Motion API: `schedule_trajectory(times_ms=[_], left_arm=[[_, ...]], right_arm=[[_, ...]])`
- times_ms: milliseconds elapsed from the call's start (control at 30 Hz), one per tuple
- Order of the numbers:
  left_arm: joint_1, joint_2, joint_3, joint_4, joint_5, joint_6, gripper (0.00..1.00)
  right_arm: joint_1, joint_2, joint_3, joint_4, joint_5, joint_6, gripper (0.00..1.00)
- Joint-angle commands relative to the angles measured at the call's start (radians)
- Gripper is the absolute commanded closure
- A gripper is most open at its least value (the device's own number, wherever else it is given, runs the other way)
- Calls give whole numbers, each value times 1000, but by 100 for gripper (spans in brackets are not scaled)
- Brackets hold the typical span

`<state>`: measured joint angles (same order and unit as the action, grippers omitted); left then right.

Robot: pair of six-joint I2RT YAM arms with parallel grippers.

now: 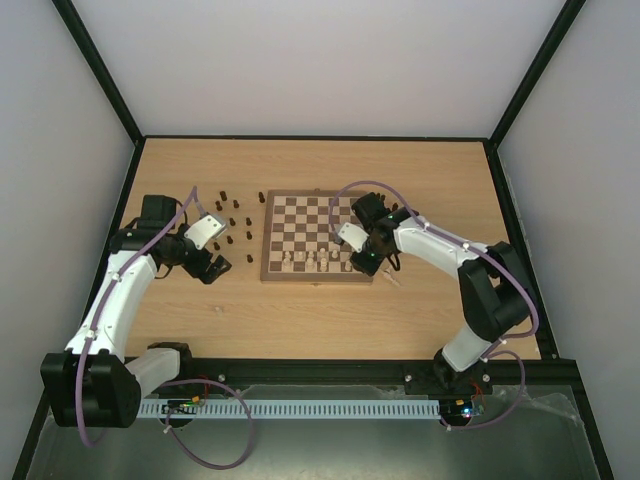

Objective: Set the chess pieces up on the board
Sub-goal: Place the chess piece on the chessboard, then pick up the chess piece at the center of the board.

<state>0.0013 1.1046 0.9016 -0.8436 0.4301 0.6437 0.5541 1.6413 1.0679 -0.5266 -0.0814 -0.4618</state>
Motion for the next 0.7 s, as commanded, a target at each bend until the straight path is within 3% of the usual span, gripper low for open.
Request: schedule_trajectory(times_ms=[0, 333, 500, 667], left_arm=[[8, 1, 26, -18, 17, -4, 1], [7, 33, 57, -60, -17, 5, 1], [8, 38, 49, -142, -113, 25, 1], [7, 21, 13, -223, -211, 25, 1]], right_arm=[[-8, -46, -13, -25, -15, 0, 74], [-15, -183, -8, -64, 7, -5, 62], [-20, -276, -33, -81, 15, 0, 54], [-25, -359, -66, -75, 19, 0, 53]])
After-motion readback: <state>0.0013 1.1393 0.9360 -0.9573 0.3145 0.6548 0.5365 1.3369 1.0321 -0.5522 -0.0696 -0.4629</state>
